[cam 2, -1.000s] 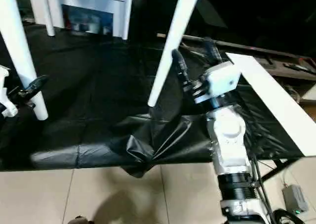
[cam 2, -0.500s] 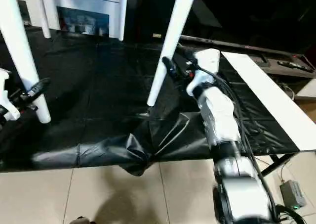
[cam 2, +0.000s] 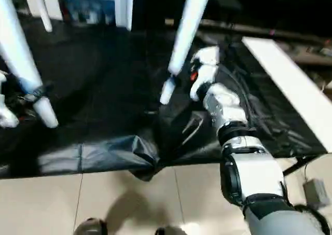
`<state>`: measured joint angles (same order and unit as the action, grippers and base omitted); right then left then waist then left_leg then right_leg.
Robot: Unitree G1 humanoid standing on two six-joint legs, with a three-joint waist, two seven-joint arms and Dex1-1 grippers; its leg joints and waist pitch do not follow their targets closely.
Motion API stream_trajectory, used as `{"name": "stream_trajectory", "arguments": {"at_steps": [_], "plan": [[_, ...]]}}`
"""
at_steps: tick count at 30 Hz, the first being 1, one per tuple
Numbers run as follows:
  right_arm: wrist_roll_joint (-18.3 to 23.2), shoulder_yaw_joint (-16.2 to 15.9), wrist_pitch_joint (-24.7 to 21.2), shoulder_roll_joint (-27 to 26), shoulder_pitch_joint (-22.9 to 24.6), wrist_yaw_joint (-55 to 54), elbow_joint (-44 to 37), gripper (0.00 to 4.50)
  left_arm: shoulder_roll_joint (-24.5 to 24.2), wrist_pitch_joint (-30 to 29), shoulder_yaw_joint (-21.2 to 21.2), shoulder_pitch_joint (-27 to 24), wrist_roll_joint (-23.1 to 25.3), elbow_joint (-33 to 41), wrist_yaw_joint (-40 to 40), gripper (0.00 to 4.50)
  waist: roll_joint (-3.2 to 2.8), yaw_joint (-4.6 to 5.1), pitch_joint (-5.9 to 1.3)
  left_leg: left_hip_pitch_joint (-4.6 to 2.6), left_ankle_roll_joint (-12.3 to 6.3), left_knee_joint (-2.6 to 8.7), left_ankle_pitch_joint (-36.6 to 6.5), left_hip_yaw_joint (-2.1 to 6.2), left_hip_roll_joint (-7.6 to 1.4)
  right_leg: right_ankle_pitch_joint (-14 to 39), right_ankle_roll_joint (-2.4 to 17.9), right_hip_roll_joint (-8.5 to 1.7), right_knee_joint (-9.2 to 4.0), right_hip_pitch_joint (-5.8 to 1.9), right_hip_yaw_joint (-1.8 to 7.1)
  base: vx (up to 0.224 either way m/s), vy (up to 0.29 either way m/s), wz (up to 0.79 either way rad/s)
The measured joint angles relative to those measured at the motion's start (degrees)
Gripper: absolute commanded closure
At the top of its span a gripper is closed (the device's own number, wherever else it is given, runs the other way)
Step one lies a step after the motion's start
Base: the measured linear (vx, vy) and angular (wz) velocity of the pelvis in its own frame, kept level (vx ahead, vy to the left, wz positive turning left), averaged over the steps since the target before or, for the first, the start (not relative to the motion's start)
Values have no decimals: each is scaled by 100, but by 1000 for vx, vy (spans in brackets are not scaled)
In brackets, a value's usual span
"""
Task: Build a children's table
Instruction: Flip table
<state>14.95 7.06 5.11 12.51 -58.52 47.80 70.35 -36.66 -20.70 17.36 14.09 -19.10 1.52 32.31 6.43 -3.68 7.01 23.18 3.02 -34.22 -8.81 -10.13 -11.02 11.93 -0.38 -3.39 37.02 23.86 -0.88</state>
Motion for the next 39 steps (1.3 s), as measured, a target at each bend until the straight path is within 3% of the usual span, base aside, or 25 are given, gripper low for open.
{"name": "stream_trajectory", "arguments": {"at_steps": [10,16,23,26,30,33,39], "plan": [[-333,-281,28,250,-171,1351,113,48,-218,-119,349,-177,-129,128,-10,289,4,29,32,-11,19,60,12,-12,-5,17,27,5,-4,12,-5,0,0,0],[-293,-742,35,-55,458,2891,-745,48,-282,-9,418,-262,-122,46,-30,289,9,56,28,-13,17,67,11,-28,-12,27,32,6,-17,11,-3,0,0,0],[-154,-974,-145,70,1067,3462,-1720,48,-454,70,583,-470,-131,13,-4,289,33,110,12,-31,18,67,11,-37,-16,26,33,4,-19,3,1,0,0,0],[-160,-937,-193,93,1140,3337,-1747,48,-519,109,700,-580,-141,-9,0,289,35,168,13,-41,19,69,11,-33,-18,24,34,4,-17,8,0,0,0,0],[-128,-598,-231,303,1169,2900,-1863,48,-577,156,931,-820,-226,61,63,289,68,194,18,-76,37,84,0,-32,-18,31,24,4,-28,7,2,0,0,0],[60,-414,-480,369,1376,2624,-2282,48,-658,220,1083,-1020,-332,114,210,289,116,188,15,-109,48,131,-6,-29,-17,32,20,7,-57,5,-1,0,0,0],[248,-259,-679,475,1445,2357,-2395,48,-800,518,1315,-1147,-438,-143,488,289,123,187,14,-125,58,180,-13,-41,-19,16,47,15,-81,11,-1,0,0,0]]}}
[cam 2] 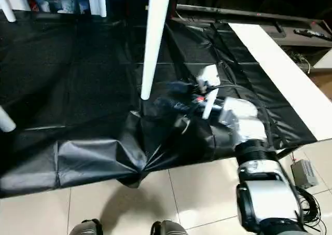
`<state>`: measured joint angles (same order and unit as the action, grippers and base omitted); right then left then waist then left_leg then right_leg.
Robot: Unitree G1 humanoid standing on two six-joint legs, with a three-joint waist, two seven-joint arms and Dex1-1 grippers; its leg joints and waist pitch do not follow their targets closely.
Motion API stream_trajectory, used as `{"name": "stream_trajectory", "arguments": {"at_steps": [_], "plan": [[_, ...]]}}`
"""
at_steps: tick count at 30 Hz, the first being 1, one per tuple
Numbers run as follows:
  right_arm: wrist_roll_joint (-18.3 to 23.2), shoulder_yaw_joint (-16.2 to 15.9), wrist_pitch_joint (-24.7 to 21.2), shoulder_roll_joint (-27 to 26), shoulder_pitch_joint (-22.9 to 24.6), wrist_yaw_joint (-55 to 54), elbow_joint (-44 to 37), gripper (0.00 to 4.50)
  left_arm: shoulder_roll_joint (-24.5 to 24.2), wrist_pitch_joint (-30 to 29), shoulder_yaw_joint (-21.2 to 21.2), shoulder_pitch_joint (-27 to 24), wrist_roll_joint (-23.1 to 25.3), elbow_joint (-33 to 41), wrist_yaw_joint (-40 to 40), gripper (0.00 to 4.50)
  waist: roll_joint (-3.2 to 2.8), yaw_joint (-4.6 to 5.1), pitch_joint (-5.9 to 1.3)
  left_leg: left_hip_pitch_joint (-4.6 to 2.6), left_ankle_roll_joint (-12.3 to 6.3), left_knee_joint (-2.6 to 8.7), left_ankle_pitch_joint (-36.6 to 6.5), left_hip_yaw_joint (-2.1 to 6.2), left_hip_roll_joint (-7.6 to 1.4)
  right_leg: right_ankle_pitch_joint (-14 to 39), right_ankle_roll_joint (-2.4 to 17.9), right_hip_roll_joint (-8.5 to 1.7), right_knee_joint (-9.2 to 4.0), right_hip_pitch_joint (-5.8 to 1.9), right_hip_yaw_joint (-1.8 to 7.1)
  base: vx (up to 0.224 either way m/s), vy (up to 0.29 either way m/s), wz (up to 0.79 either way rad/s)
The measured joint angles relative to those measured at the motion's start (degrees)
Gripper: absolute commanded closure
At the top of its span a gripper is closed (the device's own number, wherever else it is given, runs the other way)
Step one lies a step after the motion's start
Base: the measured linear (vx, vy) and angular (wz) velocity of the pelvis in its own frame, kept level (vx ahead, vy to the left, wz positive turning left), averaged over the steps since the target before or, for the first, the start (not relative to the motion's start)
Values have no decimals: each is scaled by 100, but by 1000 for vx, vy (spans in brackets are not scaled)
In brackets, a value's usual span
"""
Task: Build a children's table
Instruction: Flip table
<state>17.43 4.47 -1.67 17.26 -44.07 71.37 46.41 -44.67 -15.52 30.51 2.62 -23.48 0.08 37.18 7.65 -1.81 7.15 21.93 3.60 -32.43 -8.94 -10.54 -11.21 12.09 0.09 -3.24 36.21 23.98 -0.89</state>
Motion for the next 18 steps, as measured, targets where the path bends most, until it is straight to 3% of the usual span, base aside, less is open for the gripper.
{"name": "stream_trajectory", "arguments": {"at_steps": [4,7,8,11,15,18], "plan": [[-268,56,458,-45,-344,-677,772,48,-132,84,307,-232,-455,-162,751,289,10,37,7,2,10,7,-8,-38,-14,-1,3,1,-7,23,5,0,0,0],[-487,52,718,-142,-660,-1100,1196,48,-281,-46,411,-423,-710,-83,1220,289,25,7,19,6,10,11,-15,-66,-18,3,9,0,-10,38,16,0,0,0],[-503,43,751,-187,-724,-1182,1239,38,-311,-69,406,-451,-739,-63,1282,234,27,-10,24,6,6,11,-16,-69,-19,5,13,0,-11,39,16,0,0,0],[-557,17,772,-351,-980,-1488,1389,38,-359,-195,296,-611,-730,-91,1375,218,51,-22,68,12,5,10,-17,-80,-22,6,14,-1,-11,46,19,0,0,0],[-615,-42,873,-518,-1311,-1703,1716,38,-246,-339,4,-830,-625,-279,1397,177,180,-36,147,59,0,-1,-4,-102,-61,0,25,17,-3,97,7,0,0,0],[-806,-62,1094,-672,-1615,-2119,2110,38,-257,-328,-19,-888,-495,-295,1384,154,236,-35,174,64,0,-3,-4,-102,-66,-3,29,22,-4,101,6,0,0,0]]}}
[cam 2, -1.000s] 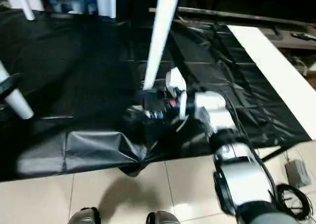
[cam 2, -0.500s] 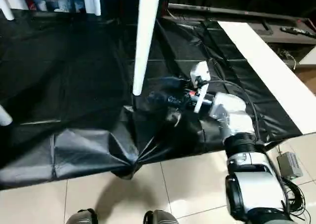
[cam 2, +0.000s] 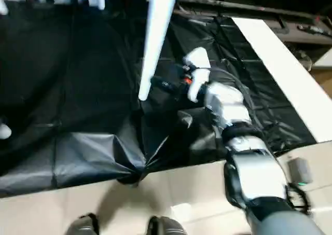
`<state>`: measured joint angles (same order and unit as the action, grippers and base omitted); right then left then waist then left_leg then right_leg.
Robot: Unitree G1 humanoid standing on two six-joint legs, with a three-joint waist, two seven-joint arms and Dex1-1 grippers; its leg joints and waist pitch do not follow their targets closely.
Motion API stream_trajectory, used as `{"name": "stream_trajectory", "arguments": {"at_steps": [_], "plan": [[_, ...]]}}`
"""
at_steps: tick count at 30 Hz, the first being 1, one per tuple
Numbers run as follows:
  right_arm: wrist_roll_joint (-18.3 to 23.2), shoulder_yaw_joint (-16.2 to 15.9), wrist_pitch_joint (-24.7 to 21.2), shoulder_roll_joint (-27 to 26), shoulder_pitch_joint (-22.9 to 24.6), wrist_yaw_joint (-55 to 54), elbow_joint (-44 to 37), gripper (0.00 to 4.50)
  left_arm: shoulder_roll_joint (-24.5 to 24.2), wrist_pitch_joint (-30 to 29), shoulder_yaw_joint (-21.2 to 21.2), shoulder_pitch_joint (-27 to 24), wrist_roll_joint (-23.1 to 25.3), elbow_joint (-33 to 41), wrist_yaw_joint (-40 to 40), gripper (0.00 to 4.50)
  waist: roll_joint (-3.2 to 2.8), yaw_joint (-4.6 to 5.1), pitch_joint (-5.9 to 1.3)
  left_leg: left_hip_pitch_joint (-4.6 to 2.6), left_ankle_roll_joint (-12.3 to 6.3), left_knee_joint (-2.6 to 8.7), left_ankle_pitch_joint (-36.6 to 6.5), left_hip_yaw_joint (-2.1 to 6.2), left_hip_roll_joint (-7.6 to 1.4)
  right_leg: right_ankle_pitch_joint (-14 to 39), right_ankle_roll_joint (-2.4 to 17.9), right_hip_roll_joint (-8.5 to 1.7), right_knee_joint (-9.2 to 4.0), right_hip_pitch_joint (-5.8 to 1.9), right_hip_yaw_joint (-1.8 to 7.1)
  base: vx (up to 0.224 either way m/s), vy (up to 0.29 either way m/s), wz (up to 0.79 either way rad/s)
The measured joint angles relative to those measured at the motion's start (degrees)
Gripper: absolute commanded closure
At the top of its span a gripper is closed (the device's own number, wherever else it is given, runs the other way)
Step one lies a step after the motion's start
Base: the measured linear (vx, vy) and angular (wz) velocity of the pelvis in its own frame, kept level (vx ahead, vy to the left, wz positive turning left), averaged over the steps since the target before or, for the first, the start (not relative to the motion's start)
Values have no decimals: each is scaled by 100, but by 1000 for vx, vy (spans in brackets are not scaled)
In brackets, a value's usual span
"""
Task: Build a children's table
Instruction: Flip table
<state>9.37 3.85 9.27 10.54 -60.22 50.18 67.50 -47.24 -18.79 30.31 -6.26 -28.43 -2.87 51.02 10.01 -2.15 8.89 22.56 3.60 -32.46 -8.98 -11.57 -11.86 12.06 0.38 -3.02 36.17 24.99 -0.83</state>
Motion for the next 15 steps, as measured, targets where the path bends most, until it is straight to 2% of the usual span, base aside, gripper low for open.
{"name": "stream_trajectory", "arguments": {"at_steps": [2,10,15], "plan": [[-46,15,29,-45,-131,-95,140,38,-30,3,11,-40,56,-21,-7,134,13,0,5,0,0,-2,0,-2,1,-3,4,-1,-2,-2,2,0,0,0],[-75,19,29,-347,-304,160,462,38,-89,64,70,-118,111,-25,-32,134,5,-15,25,-3,45,-12,-4,-1,-3,-26,17,-1,5,-5,1,0,0,0],[89,123,-130,-419,-303,1022,501,38,22,153,339,-135,61,-22,-132,134,4,-20,25,-6,55,-15,2,0,-11,-34,24,5,10,-7,0,0,0,0]]}}
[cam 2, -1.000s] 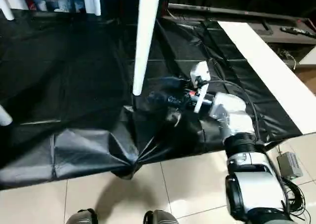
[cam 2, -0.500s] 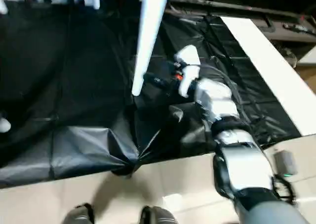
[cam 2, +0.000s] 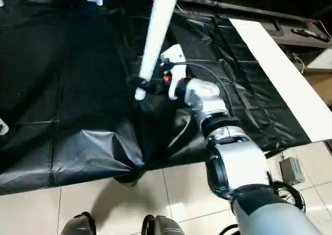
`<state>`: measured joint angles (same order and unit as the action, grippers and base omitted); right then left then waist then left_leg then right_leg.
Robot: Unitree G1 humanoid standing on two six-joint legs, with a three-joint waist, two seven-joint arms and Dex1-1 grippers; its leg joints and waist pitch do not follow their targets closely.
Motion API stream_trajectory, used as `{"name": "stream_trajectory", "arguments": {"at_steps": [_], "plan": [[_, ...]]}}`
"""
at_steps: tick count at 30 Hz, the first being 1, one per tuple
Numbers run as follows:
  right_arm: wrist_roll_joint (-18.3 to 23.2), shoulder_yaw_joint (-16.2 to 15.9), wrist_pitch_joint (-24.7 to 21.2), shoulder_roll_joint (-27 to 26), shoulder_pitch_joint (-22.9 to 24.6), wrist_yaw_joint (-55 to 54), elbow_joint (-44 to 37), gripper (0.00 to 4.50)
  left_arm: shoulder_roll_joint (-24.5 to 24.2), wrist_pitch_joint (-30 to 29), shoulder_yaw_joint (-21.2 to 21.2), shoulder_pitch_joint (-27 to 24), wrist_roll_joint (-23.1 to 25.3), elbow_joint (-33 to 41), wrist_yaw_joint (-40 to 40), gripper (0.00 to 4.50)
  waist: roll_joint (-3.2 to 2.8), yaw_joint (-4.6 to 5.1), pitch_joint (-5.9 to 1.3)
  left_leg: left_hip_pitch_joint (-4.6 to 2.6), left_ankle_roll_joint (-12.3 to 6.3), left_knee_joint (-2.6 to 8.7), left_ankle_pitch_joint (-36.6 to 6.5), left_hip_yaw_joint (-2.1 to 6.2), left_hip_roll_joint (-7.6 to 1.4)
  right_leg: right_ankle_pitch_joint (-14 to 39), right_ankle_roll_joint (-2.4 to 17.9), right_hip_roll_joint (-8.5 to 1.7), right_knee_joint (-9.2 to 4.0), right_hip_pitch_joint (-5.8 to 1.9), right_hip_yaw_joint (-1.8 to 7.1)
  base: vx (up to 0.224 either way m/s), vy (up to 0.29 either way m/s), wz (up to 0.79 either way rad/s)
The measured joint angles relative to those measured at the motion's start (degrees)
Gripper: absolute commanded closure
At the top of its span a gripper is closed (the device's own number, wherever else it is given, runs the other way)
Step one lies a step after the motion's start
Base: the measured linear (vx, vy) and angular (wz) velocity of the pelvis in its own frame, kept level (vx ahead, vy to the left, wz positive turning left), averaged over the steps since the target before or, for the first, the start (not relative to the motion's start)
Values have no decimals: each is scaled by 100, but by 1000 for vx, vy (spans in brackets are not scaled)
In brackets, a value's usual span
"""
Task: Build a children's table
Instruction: Flip table
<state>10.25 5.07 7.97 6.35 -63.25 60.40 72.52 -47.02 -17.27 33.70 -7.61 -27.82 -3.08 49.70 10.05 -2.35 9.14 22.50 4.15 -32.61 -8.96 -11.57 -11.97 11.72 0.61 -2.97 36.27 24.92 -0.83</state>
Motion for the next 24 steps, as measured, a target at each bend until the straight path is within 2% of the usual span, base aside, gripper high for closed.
{"name": "stream_trajectory", "arguments": {"at_steps": [3,7,10,14,16,20,24], "plan": [[16,-32,1,-64,38,496,-13,38,58,57,115,-93,2,1,-74,134,0,-11,0,-1,1,-5,2,0,-20,-3,6,18,1,0,-1,0,0,0],[15,-109,20,-106,147,902,-46,38,101,142,309,-174,1,0,-211,134,0,-83,0,-1,12,-18,7,-1,-69,-11,23,60,1,0,-6,0,0,0],[29,-113,101,-89,342,1131,-176,38,216,256,591,-499,1,3,-242,134,0,-103,0,-9,23,-18,12,-5,-80,-14,28,68,4,-2,-7,0,0,0],[23,-101,310,-85,500,735,-242,38,486,264,811,-811,-119,55,-221,134,3,-158,-3,-20,43,-19,24,-9,-84,-16,34,67,25,-3,-8,0,0,0],[11,-31,570,-55,644,207,-392,38,631,265,884,-967,-224,254,-202,134,12,-208,-9,-32,50,-28,27,-11,-87,-16,35,67,43,-8,-7,0,0,0],[52,79,654,11,1020,72,-793,38,811,270,987,-1141,-339,409,-254,134,25,-282,-18,-60,60,-30,33,-6,-91,-17,37,66,54,-42,-12,0,0,0],[251,236,454,53,1811,48,-1784,38,1264,216,1136,-1478,-689,1125,-384,134,51,-288,-38,-129,60,-44,32,3,-89,-19,40,60,43,-134,-18,0,0,0]]}}
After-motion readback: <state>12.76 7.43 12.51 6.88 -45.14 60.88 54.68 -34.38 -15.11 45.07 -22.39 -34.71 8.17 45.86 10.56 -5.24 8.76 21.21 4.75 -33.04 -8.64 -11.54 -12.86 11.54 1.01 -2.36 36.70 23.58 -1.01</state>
